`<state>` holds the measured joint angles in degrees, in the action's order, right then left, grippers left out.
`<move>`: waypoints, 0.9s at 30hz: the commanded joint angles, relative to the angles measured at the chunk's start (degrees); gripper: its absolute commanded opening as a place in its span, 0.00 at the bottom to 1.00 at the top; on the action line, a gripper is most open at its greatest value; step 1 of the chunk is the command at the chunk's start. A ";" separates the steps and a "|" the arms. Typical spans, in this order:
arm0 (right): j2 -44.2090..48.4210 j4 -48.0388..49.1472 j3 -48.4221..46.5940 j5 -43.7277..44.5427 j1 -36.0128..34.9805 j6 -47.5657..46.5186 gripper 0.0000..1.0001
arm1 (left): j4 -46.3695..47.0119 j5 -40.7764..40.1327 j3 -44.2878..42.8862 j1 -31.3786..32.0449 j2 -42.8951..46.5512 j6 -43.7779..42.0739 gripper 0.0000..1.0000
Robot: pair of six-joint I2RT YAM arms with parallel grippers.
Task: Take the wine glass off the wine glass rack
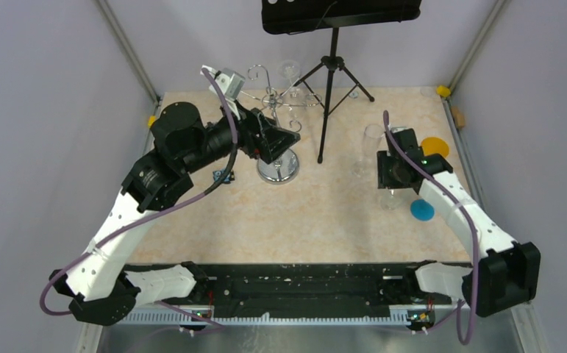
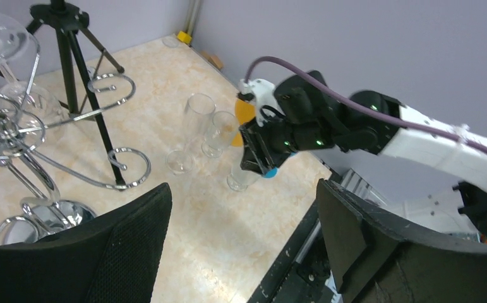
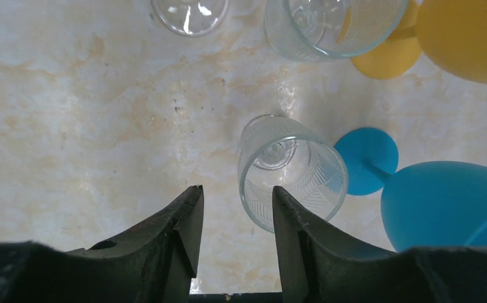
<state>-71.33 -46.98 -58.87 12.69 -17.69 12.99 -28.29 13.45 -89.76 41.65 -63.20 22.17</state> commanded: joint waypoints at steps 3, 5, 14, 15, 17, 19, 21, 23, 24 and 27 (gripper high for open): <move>10.42 5.04 -2.61 -2.39 0.55 0.28 0.49 | -0.23 -3.54 -9.43 -2.88 -6.53 1.29 0.88; 12.79 5.99 -2.77 -3.21 0.49 1.31 0.49 | -1.43 -3.15 -12.24 -5.68 -9.11 3.02 0.87; 20.12 8.52 -4.44 -8.58 0.47 4.85 0.48 | 4.27 9.88 -13.20 -25.26 -17.04 15.71 0.68; 20.59 8.63 -4.63 -8.94 0.52 5.33 0.47 | 4.75 10.33 -13.32 -26.13 -17.80 16.56 0.68; 21.27 8.98 -4.91 -10.01 0.49 6.69 0.43 | 7.11 9.91 -12.69 -27.34 -18.85 18.77 0.68; 21.90 9.46 -4.95 -11.91 0.54 7.88 0.41 | 9.79 8.91 -12.08 -27.90 -20.01 20.70 0.68; 22.70 10.22 -4.74 -13.45 0.47 9.09 0.38 | 11.13 8.28 -12.92 -28.02 -22.12 22.52 0.68; 23.77 11.01 -4.27 -14.96 0.52 9.96 0.34 | 12.10 7.95 -13.98 -28.03 -24.57 24.65 0.67; 24.39 11.46 -3.88 -15.11 0.52 10.50 0.31 | 12.69 7.33 -14.02 -28.03 -25.58 26.33 0.66; 26.28 13.13 -2.26 -15.69 0.47 12.12 0.28 | 18.27 7.31 -11.47 -28.03 -27.42 33.16 0.63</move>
<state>-47.97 -38.33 -61.19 -0.51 -17.45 22.15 -19.16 21.02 -101.58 13.78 -88.47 46.22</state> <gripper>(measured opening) 0.294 0.651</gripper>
